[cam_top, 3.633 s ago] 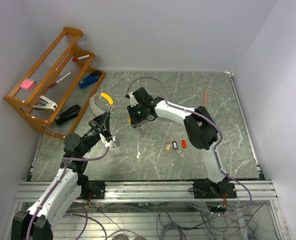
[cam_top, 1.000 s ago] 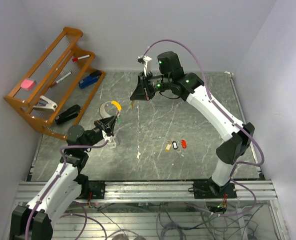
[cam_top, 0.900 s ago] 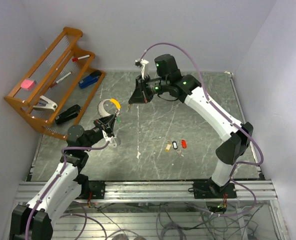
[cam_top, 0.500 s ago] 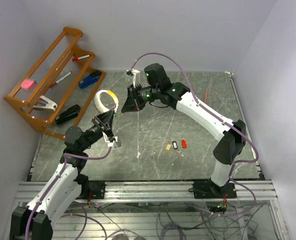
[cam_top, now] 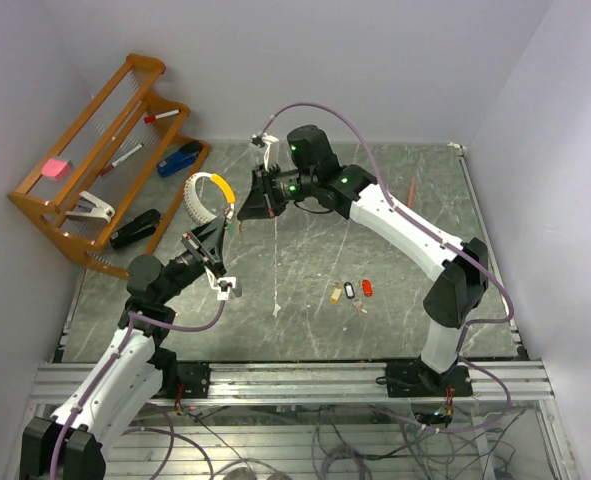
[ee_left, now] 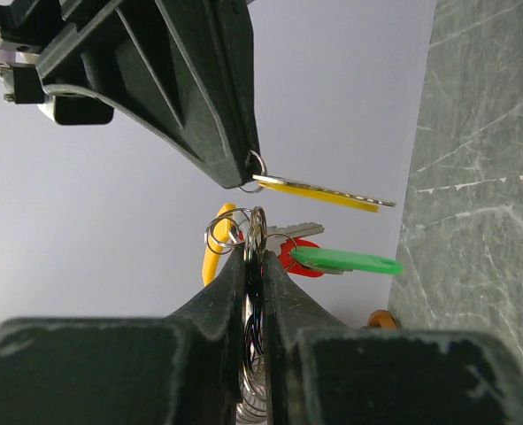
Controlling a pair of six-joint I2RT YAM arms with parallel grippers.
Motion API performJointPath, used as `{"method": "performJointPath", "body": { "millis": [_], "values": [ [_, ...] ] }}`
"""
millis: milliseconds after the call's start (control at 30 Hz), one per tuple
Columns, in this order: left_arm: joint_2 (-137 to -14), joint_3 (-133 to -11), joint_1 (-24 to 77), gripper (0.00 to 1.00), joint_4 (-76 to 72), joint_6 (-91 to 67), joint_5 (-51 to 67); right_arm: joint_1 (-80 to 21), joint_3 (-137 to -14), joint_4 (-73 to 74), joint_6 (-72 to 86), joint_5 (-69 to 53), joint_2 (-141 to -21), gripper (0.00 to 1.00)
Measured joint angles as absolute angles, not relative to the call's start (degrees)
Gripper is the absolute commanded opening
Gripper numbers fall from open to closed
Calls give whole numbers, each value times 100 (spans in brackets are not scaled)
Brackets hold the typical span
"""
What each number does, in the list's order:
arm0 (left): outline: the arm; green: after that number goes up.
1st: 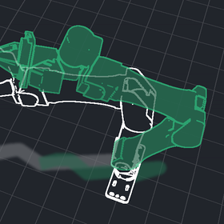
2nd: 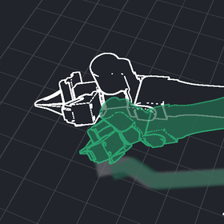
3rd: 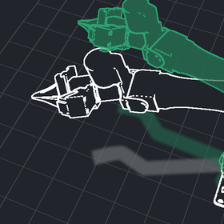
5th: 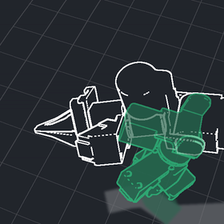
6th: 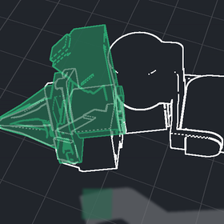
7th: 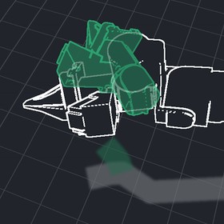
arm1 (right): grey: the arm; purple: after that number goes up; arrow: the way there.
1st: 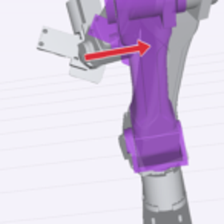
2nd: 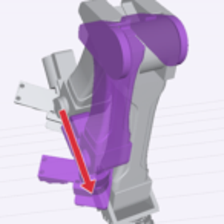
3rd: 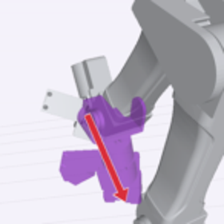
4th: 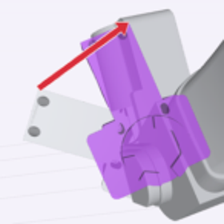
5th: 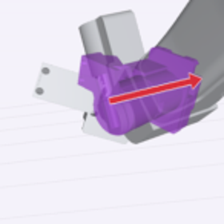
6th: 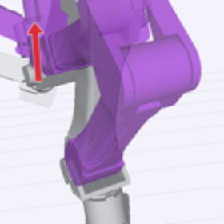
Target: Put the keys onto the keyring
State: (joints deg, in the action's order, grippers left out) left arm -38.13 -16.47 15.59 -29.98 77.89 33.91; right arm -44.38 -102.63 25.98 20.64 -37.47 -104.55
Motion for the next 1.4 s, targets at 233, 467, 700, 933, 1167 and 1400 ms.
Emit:
{"method": "performJointPath", "body": {
  "millis": [233,467,700,933,1167,1400],
  "values": [
    [-3806,-1647,1559,7,-3002,7822,3398,-4449,-10263,2541,2169,-3710,-10503,0],
    [-3806,-1647,1559,7,-3000,7861,3406,-4480,-10263,2497,2215,-3706,-10503,0],
    [-3750,-1656,1559,7,-2902,7415,3409,-4508,-10263,2399,2257,-3721,-10503,0],
    [-3684,-1656,1559,7,-3041,6847,3476,-4517,-10263,2296,2296,-3953,-10503,0],
    [-3754,-1656,1559,7,-3249,6571,3540,-4571,-10263,2320,2244,-4056,-10503,0],
    [-3804,-1656,1559,7,-3260,6549,3612,-4578,-10263,2432,2158,-4051,-10499,0]
  ]
}}
